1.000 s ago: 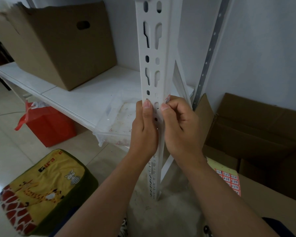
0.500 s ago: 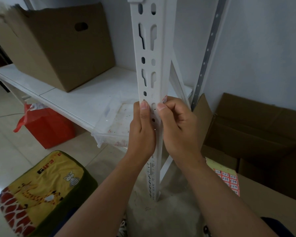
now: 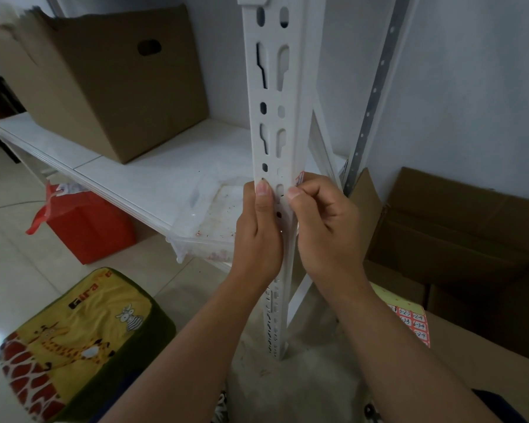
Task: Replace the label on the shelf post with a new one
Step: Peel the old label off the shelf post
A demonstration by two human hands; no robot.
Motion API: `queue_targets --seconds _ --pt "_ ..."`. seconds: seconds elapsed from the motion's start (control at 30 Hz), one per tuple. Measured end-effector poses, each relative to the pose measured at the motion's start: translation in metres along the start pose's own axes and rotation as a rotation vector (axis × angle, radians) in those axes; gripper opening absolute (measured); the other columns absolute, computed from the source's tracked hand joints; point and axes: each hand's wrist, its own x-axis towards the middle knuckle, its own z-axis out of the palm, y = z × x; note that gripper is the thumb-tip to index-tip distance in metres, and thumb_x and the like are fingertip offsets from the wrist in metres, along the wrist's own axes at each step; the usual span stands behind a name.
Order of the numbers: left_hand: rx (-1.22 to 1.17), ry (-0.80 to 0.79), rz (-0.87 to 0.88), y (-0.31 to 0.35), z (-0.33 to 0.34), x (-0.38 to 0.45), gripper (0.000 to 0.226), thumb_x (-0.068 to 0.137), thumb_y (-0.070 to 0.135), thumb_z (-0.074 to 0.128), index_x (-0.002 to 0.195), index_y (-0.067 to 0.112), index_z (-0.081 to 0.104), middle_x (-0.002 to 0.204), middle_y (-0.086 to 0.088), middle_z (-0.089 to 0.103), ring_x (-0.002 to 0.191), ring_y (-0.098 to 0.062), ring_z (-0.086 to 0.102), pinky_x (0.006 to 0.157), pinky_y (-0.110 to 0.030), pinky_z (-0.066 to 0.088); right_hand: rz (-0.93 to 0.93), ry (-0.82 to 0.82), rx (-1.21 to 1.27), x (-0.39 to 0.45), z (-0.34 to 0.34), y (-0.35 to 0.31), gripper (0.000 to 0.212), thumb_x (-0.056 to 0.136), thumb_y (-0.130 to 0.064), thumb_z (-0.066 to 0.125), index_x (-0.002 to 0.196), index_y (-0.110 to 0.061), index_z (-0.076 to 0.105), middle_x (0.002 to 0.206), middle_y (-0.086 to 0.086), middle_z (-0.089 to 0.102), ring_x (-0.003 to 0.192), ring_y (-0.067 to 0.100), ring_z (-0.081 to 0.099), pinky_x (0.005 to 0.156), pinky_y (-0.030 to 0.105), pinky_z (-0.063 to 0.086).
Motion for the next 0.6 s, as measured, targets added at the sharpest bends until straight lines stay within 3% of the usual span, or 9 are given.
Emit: queue_targets --seconds 0.17,0.27,0.4,0.6 --pt "0.007 0.001 0.004 -0.0001 -0.0002 -0.0001 0.059 0.091 0.059 0.024 0.101 0.006 0.048 0.081 -0.01 0.056 0.074 -0.029 0.056 0.075 -0.054 0.049 0.023 0.02 0.016 0.0029 0.0 -0.0004 0.019 0.092 -0.001 0.053 0.075 0.007 0.058 0.07 0.004 0.057 0.069 0.006 0.056 0.061 0.01 0.046" --pt "-0.008 0.0 -0.004 -0.001 0.0 -0.0006 0.057 0.091 0.059 0.025 0.102 0.008 0.048 0.085 -0.012 0.057 0.081 -0.036 0.057 0.077 -0.057 0.05 0.049 0.022 0.035 0.0032 0.0003 -0.0009 0.02 0.092 -0.002 0.052 0.076 0.007 0.059 0.072 0.004 0.06 0.074 0.01 0.06 0.061 0.012 0.05" --pt "-0.014 -0.003 -0.015 -0.0008 0.0008 -0.0009 0.054 0.091 0.06 0.025 0.101 0.013 0.049 0.089 -0.013 0.057 0.085 -0.037 0.058 0.08 -0.058 0.05 0.065 0.021 0.047 0.0018 -0.0002 -0.0018 0.02 0.091 -0.002 0.052 0.076 0.007 0.059 0.072 0.001 0.062 0.074 0.004 0.062 0.059 0.01 0.048" --pt "-0.009 0.008 -0.013 -0.0022 0.001 -0.0009 0.046 0.093 0.056 0.024 0.096 0.018 0.049 0.083 -0.007 0.056 0.077 -0.017 0.056 0.078 -0.052 0.051 0.077 -0.017 0.046 0.0039 -0.0029 -0.0015 0.021 0.091 -0.002 0.052 0.072 0.006 0.057 0.061 -0.019 0.057 0.068 -0.006 0.059 0.054 0.007 0.045"
